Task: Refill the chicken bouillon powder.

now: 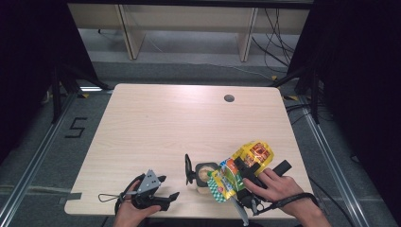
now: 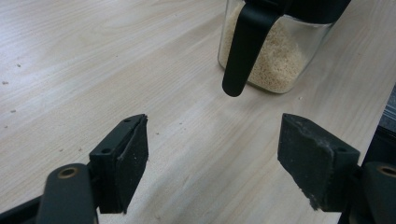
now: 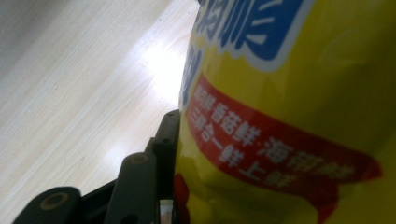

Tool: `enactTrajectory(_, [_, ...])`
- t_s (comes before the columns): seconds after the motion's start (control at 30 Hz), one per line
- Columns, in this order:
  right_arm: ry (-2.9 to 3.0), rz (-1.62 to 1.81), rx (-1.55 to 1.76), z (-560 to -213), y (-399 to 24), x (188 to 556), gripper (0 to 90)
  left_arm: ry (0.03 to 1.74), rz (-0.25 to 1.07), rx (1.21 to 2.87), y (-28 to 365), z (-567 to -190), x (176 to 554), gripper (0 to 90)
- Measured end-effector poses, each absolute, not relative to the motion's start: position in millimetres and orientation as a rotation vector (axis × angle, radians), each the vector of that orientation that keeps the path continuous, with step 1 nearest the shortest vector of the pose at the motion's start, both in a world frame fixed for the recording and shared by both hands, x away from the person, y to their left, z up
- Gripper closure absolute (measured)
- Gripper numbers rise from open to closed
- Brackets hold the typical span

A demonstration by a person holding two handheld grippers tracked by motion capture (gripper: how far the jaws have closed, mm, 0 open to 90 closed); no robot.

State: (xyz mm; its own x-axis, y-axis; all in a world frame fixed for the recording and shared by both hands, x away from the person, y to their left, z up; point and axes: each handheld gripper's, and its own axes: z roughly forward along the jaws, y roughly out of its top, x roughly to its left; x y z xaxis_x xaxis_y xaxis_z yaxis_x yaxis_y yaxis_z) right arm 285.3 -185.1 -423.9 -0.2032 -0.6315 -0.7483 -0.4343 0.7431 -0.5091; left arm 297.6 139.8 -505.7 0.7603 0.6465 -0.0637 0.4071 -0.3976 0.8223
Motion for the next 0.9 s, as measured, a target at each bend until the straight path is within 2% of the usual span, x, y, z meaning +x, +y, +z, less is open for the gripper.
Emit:
enactTrajectory(0.07, [1.831,-0.221,-0.816,-423.3,-185.8,285.0,57.7,0.828,0.316,2.014,138.1,-507.1,296.3,24.3])
enactTrajectory(0.9, [1.829,-0.218,-0.828,-423.8,-189.4,284.2,57.8,0.822,0.319,2.026,138.6,-506.5,296.3,24.3])
